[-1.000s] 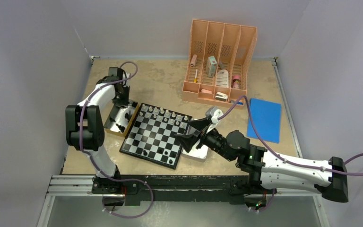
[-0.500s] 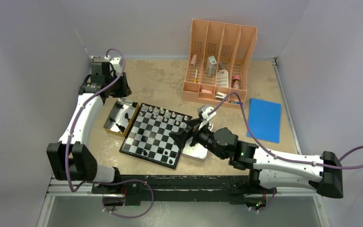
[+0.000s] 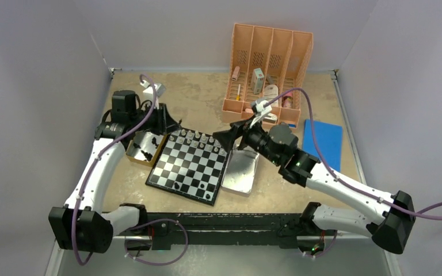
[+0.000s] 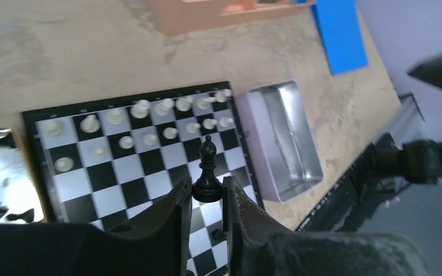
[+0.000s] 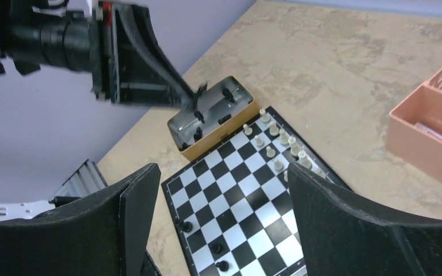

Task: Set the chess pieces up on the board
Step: Place the chess piece on the chessboard.

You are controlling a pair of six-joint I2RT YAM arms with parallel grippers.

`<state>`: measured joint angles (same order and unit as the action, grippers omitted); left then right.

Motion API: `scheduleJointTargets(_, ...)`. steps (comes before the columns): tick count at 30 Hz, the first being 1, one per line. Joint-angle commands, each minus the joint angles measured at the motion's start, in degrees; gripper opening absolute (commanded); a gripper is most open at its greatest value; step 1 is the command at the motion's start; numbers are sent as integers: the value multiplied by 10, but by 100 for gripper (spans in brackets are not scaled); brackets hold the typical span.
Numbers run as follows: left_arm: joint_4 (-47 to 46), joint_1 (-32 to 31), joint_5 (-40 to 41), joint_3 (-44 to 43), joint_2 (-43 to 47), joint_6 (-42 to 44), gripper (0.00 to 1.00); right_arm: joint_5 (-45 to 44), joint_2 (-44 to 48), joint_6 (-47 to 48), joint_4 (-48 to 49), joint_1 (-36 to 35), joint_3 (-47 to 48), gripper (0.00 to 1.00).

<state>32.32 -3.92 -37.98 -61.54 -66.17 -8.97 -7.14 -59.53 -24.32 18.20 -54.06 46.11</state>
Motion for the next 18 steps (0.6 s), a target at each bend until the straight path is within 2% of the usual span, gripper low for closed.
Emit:
scheduleJointTargets(1,-57,-41,-96,22,23,3,10,118,-24,-12,-30,38,80,82)
scheduleJointTargets(6,-149,-82,-144,97,66,-32,9,185,-78,-31,-66,51,133,68)
scheduleJointTargets(9,-187,-88,-194,132,82,-26,9,226,-107,-47,-65,53,145,63)
scheduleJointTargets(13,-196,-89,-223,148,92,-14,9,244,-133,-64,-69,58,148,50)
scheduleJointTargets(18,-198,-90,-247,154,96,6,8,291,-164,-96,-63,75,145,40)
